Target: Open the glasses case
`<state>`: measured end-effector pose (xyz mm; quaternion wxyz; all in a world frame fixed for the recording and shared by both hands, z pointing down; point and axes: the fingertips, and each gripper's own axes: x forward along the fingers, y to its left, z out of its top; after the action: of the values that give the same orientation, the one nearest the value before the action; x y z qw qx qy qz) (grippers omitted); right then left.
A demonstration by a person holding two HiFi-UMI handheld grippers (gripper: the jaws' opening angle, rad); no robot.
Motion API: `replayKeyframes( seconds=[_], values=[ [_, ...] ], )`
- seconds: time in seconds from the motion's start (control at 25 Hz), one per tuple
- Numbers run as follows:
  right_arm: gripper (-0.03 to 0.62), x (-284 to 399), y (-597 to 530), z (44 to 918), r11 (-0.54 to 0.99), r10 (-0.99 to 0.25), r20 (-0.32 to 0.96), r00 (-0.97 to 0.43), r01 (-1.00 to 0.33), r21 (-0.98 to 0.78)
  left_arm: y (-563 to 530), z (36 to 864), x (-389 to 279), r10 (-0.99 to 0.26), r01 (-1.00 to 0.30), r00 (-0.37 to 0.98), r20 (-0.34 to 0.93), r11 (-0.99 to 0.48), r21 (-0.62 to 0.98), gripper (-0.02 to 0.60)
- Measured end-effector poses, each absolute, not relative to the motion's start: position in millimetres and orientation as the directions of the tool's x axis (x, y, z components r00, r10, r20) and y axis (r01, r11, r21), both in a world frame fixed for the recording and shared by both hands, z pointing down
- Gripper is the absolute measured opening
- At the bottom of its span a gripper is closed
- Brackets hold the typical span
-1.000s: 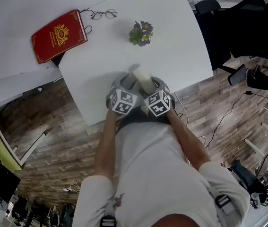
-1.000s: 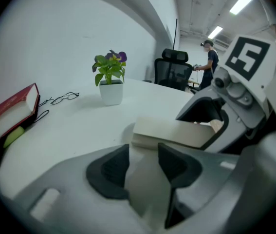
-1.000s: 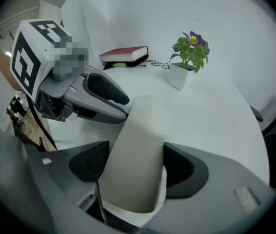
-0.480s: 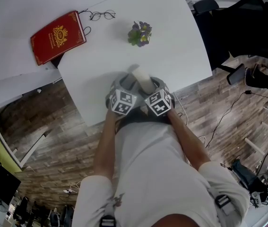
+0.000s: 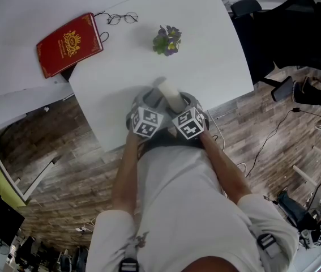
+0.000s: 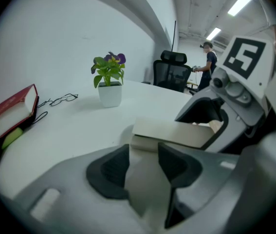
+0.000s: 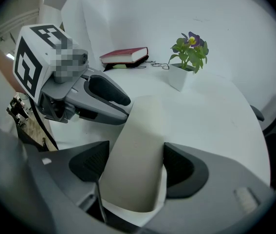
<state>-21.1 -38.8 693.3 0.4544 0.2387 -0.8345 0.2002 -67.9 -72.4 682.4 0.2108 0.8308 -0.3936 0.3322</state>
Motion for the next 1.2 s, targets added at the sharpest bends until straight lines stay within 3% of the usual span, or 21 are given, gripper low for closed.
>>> replayKeyframes(
  seconds=[1.2],
  values=[
    [0.314, -16, -41, 672, 0.803, -0.245, 0.834, -0.495, -0.586, -0.112, -71, 682, -69, -0.519, -0.798, 0.466, 0.717, -0.596, 0.087, 0.184]
  ],
)
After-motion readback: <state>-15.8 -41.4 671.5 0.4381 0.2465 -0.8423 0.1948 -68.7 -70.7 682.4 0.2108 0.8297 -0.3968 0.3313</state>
